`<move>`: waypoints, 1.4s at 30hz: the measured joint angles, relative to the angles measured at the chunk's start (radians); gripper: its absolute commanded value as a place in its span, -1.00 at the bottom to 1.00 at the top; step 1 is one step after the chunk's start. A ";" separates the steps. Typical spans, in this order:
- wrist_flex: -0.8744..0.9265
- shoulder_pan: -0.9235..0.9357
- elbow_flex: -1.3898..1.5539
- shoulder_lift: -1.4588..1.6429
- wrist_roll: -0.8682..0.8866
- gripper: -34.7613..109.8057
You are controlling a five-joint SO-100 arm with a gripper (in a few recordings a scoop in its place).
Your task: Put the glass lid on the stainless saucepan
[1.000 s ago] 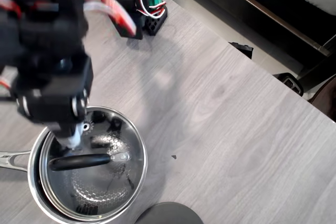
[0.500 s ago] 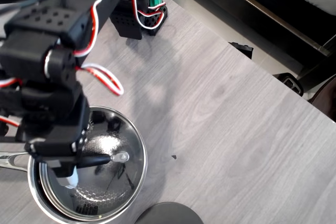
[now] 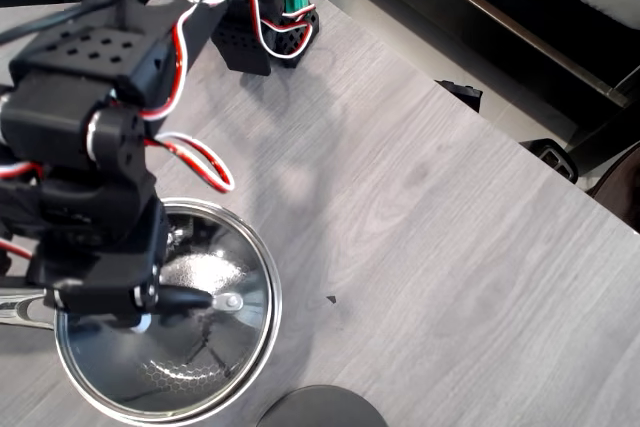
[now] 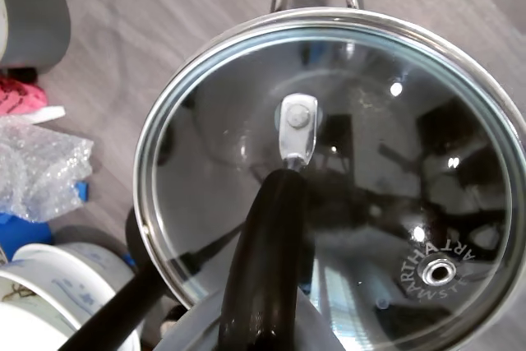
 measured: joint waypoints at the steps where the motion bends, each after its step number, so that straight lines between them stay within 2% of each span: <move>1: 0.000 0.000 0.000 0.000 0.000 -0.52; 11: 0.017 0.002 0.000 0.000 -0.015 -0.52; 12: 0.017 0.002 -0.002 -0.008 -0.015 -0.49; 15: 0.026 0.002 -0.002 -0.031 -0.015 -0.24; 17: 0.037 0.008 -0.008 -0.038 -0.009 -0.18; 25: 0.055 0.014 -0.011 -0.049 -0.020 -0.10; 34: 0.095 0.029 0.035 0.121 -0.031 -0.11; 35: 0.095 0.034 0.054 0.167 -0.029 -0.22; 36: 0.095 0.037 0.081 0.222 -0.029 -0.45; 37: 0.095 0.032 0.120 0.278 -0.029 -0.52; 40: 0.064 -0.017 0.316 0.495 0.014 -0.52; 42: -0.018 -0.057 0.537 0.699 0.044 -0.52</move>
